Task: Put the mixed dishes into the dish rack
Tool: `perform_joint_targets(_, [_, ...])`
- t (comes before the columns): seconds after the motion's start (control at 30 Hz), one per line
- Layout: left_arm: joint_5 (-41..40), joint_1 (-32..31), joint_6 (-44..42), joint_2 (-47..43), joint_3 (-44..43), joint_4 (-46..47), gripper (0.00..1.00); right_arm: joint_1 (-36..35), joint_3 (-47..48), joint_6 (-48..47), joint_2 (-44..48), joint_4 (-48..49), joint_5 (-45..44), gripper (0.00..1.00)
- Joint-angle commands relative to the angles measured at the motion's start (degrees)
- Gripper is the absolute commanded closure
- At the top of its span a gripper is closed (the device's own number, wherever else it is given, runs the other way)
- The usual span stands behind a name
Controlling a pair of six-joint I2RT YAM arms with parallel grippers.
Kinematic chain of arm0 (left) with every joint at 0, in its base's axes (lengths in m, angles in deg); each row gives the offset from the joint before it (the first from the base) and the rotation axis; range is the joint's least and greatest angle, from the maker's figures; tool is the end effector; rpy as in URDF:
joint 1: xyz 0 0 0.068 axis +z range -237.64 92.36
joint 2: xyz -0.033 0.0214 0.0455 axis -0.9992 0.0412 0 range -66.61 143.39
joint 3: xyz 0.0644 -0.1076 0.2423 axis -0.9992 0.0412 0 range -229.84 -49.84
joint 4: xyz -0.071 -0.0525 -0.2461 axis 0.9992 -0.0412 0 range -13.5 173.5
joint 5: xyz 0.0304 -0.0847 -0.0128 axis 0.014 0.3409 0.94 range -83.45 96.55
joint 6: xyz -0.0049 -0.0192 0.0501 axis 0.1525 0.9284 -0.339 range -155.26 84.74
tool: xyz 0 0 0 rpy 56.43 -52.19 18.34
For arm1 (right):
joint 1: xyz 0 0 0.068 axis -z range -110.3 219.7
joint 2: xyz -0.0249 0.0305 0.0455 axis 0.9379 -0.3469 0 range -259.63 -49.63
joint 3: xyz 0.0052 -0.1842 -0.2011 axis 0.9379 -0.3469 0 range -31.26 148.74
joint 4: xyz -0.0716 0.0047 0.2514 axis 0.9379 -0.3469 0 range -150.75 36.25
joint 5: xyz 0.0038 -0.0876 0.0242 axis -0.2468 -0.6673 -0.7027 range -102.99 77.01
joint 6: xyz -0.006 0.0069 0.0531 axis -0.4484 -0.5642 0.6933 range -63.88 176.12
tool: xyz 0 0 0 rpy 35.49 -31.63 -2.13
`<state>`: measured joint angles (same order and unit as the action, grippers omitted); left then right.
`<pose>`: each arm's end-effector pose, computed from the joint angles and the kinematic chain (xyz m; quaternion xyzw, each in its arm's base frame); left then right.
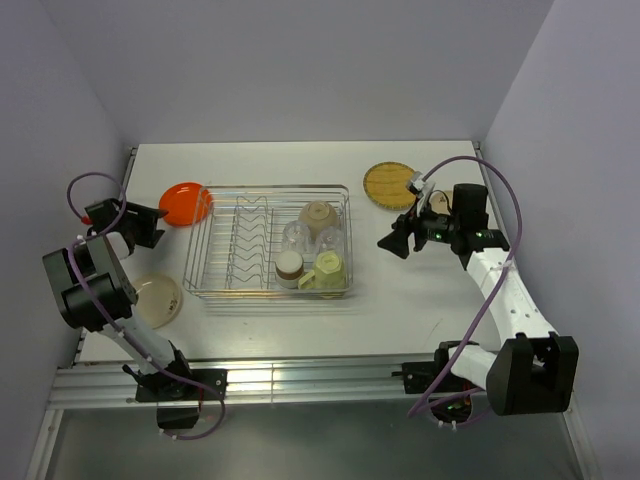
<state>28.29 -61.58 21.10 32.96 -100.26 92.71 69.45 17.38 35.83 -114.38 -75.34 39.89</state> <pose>0.3216 0.1427 0.1591 -0.5262 0.7220 -0.2735 0.3564 0.2349 0.0294 0.2835 -0.3364 0.7559 0.3249 0.4582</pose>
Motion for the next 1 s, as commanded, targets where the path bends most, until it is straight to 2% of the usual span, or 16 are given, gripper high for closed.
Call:
perform_joint_targets(0.0, [-2.0,0.2,-0.7,2.6,-2.2,1.7,0.36,1.7,1.0,-0.2,0.8,0.1,3.2,0.22])
perform_joint_targets(0.37, [-0.2,-0.1,-0.4,9.8,-5.7,4.8,0.42,2.5,2.5,-0.4,0.6,-0.1,7.1,0.25])
perform_joint_targets(0.77, [1.8,-0.5,-1.3,15.4,-9.7,4.3,0.64,2.7,3.7,0.8,1.5,-0.2,8.7,0.3])
perform_joint_targets(0.97, [3.7,-1.1,-1.1,16.8,-10.6,6.1,0.82,2.7,4.9,1.7,2.2,-0.4,8.6,0.32])
